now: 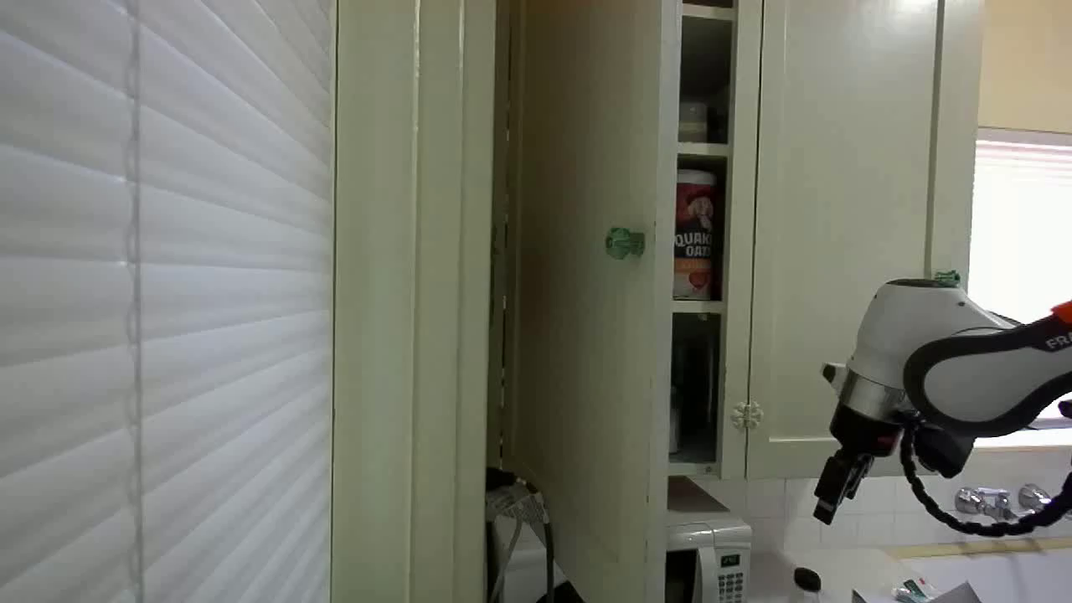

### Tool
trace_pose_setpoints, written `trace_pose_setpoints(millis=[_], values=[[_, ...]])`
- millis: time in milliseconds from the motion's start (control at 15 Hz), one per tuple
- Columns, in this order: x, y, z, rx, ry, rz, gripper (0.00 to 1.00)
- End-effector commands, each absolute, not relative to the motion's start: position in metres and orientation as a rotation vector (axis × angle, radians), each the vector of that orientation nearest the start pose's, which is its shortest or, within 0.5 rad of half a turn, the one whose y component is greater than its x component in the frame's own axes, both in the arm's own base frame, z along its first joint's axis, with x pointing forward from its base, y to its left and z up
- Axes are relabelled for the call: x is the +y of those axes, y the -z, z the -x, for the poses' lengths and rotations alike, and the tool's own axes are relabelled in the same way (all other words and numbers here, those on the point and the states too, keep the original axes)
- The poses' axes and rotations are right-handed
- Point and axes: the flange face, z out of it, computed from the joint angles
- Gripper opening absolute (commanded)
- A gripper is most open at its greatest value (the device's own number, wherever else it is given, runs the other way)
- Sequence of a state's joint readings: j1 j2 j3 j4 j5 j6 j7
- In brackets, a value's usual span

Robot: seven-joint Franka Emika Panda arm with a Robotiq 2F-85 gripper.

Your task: Move the white package with a red label to the left

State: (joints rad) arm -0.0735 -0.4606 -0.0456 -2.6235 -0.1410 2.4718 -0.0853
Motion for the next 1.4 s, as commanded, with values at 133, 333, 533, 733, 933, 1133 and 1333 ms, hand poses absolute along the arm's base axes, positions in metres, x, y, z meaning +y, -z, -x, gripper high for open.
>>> trace_pose_setpoints(millis=[133,333,533,733,933,1133,1333], values=[[-0.049,-0.432,-0.412,-0.104,0.481,3.217,1.0],[-0.049,-0.431,-0.412,-0.104,0.48,3.217,1.0],[-0.049,-0.431,-0.412,-0.104,0.48,3.217,1.0],[-0.049,-0.431,-0.412,-0.104,0.479,3.218,1.0],[-0.066,-0.425,-0.412,0.048,0.48,3.214,1.0],[-0.098,-0.416,-0.407,0.318,0.463,3.179,1.0],[-0.131,-0.404,-0.398,0.568,0.429,3.126,1.0]])
